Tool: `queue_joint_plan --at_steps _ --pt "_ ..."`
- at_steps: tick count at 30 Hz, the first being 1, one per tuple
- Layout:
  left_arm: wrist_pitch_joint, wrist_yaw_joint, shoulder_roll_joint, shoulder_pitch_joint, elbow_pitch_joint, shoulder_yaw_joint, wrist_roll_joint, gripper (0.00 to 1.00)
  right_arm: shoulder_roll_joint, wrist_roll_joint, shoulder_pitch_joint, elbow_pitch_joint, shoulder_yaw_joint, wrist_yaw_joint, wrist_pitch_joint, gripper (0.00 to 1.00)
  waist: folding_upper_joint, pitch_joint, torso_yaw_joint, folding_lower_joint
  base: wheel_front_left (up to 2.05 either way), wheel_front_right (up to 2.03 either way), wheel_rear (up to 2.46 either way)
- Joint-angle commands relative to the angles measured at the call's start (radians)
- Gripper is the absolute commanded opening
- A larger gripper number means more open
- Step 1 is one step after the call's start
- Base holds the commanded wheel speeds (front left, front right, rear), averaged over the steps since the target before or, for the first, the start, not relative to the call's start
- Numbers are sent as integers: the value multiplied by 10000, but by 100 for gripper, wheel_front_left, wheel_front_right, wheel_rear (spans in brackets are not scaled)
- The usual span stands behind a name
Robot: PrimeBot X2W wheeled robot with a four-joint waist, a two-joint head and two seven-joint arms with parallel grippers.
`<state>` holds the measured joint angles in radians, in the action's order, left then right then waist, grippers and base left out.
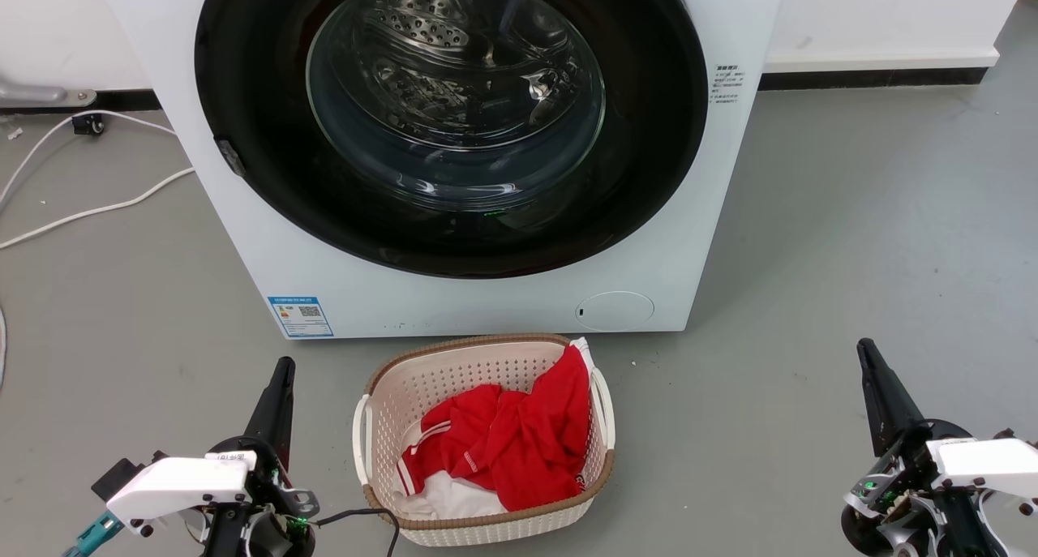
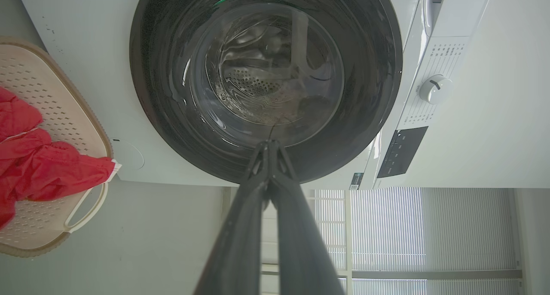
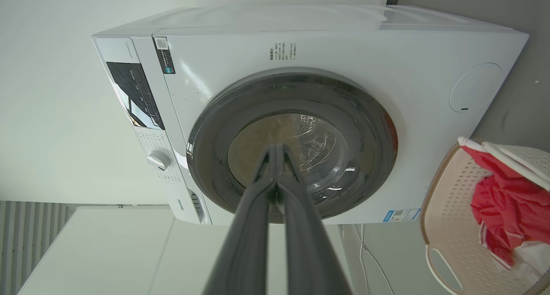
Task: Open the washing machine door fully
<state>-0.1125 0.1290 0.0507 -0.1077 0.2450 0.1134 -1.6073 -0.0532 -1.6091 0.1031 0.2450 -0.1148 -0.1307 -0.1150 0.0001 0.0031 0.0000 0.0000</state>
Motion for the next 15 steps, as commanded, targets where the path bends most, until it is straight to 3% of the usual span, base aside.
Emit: queue_joint_plan --at_steps 1,15 --pt "1 35 -11 56 -36 14 -37 0 42 12 98 10 7 0 3 0 -1 0 0 0 0 0 0" --pt "1 35 -11 56 -36 14 -37 0 42 12 98 10 7 0 4 0 -1 0 0 0 0 0 0"
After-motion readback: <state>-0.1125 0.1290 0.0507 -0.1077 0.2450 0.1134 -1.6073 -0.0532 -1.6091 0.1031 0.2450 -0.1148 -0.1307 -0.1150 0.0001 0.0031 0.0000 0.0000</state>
